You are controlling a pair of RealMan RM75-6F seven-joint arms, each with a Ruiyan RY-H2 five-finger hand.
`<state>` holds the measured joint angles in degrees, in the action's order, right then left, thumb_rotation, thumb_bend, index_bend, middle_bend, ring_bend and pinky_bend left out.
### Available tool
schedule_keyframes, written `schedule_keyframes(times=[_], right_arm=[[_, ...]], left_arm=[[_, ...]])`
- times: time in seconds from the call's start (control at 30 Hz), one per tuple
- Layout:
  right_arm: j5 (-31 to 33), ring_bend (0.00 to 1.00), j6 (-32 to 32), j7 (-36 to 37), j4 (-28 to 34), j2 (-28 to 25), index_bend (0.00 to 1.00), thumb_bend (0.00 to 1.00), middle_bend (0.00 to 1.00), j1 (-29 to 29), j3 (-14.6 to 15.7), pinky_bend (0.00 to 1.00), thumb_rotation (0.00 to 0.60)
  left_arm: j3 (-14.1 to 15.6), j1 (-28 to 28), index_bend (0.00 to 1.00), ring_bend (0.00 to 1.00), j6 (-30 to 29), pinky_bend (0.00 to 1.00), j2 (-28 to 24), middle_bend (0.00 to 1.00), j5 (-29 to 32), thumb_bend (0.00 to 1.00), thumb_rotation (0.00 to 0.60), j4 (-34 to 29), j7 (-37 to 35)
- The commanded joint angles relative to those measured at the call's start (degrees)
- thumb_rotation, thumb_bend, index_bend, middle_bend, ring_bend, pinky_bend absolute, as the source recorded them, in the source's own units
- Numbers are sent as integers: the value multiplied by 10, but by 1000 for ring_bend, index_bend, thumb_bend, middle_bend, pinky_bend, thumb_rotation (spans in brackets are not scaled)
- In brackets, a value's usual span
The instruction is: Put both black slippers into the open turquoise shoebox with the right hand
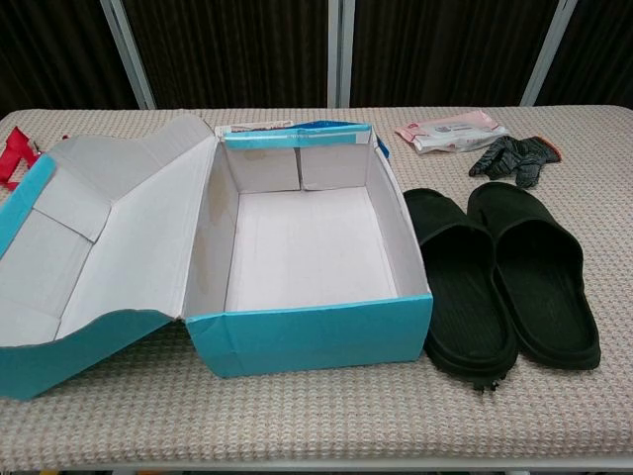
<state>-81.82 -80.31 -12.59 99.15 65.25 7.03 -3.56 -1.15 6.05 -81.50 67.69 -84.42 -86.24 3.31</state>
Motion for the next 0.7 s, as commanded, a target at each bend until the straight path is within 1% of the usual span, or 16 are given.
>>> schedule_keyframes(times=[0.03,0.2,0.47,0.57,0.7], right_arm=[[0,0,2,3,-3,1,0,168,60,1,1,0,600],[1,0,11,10,-4,0,0,169,60,4,2,0,600],[-2,0,14,5,16,-14,0,168,72,12,-4,0,600],[0,0,27,10,29,-25,0,167,85,20,-8,0,600],[14,0,53,7,47,-41,0,165,96,41,-21,0,600]], left_arm=[[1,0,171,128,-1,212,1,189,-2,175,600,0,3],[4,-4,171,128,-6,212,0,189,-5,175,600,-2,2],[4,-1,171,128,-8,207,-1,189,-13,175,600,0,-6],[0,2,171,128,-7,206,-1,189,-11,175,600,0,-9],[-5,5,172,128,-7,205,-2,189,-10,174,600,0,-12]])
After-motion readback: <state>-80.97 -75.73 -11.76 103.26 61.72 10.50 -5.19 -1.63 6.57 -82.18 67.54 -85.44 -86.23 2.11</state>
